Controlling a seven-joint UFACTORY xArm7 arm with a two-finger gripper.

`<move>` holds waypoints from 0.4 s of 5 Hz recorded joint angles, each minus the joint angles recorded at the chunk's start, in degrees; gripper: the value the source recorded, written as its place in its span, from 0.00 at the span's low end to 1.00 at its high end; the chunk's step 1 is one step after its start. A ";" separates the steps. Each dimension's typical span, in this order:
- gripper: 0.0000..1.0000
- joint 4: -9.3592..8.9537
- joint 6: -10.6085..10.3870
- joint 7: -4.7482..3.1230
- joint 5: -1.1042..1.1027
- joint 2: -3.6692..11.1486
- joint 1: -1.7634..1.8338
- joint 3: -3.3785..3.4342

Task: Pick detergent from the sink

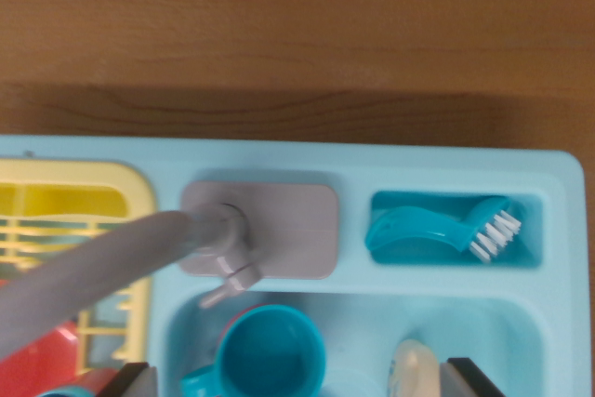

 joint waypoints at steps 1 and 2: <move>0.00 -2.26 -2.71 -1.23 0.34 0.72 -0.31 -0.55; 0.00 -2.26 -2.71 -1.23 0.34 0.72 -0.31 -0.55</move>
